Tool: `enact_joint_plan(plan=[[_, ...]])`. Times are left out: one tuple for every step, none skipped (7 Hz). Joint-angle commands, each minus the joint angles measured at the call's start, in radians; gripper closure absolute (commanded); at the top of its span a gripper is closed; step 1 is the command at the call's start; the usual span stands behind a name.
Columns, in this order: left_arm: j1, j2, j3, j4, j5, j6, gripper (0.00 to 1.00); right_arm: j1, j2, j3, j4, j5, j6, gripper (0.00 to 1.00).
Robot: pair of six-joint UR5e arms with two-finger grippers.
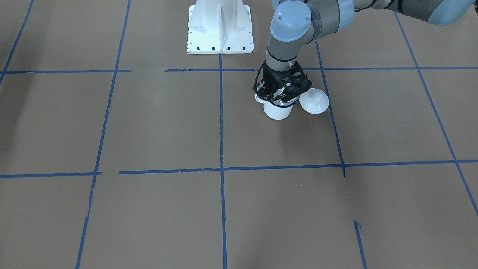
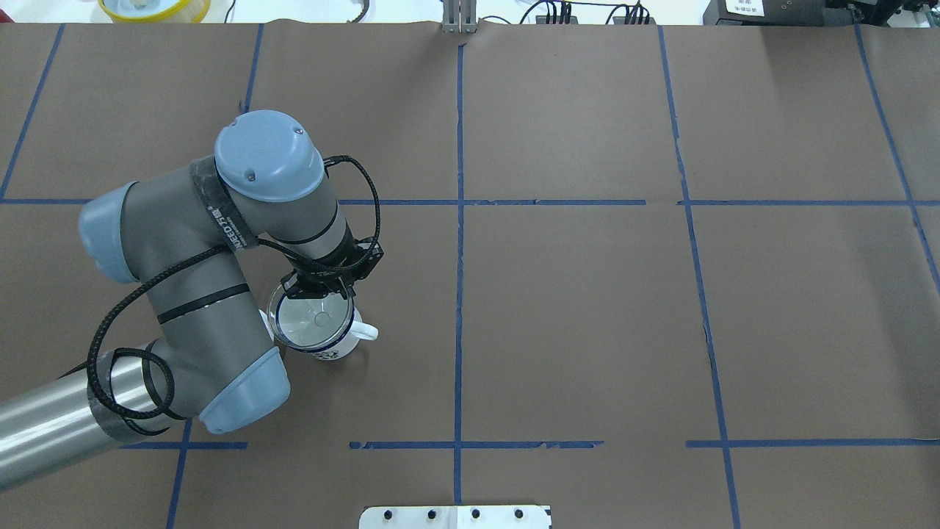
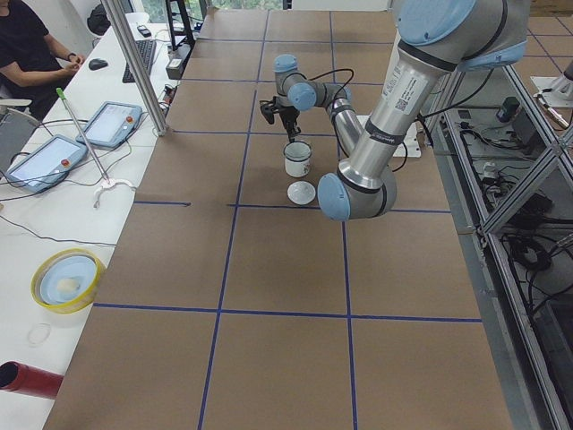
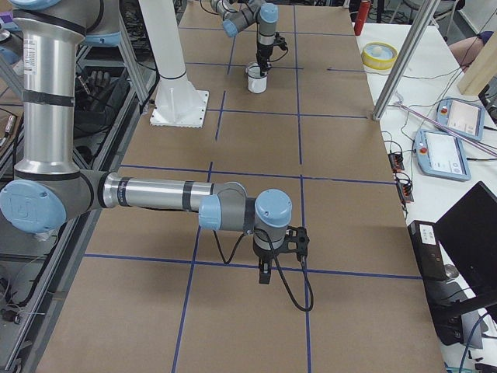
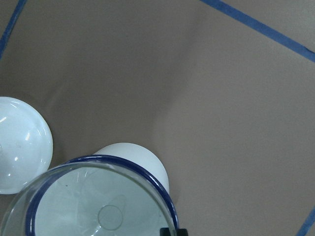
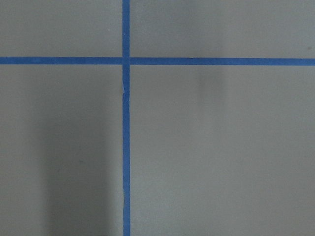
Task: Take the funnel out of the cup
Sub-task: 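Close the left gripper on the glass funnel's rim, then lift the glass funnel up out of the mug with the left gripper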
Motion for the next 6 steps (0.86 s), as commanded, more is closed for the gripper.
enact_joint_plan(plan=[[-0.035, -0.007, -0.074, 0.012, 0.002, -0.026, 1.0, 0.0, 0.0, 0.0, 0.0, 0.0, 0.0, 0.0], [-0.074, -0.012, -0.13, 0.025, 0.002, -0.047, 1.0, 0.0, 0.0, 0.0, 0.0, 0.0, 0.0, 0.0], [-0.122, -0.05, -0.142, 0.084, 0.005, -0.047, 1.0, 0.0, 0.0, 0.0, 0.0, 0.0, 0.0, 0.0], [-0.182, -0.053, -0.141, 0.08, 0.017, -0.047, 1.0, 0.0, 0.0, 0.0, 0.0, 0.0, 0.0, 0.0], [-0.194, -0.046, -0.132, 0.025, 0.085, -0.073, 1.0, 0.0, 0.0, 0.0, 0.0, 0.0, 0.0, 0.0], [-0.207, -0.006, -0.077, -0.156, 0.176, -0.198, 1.0, 0.0, 0.0, 0.0, 0.0, 0.0, 0.0, 0.0]])
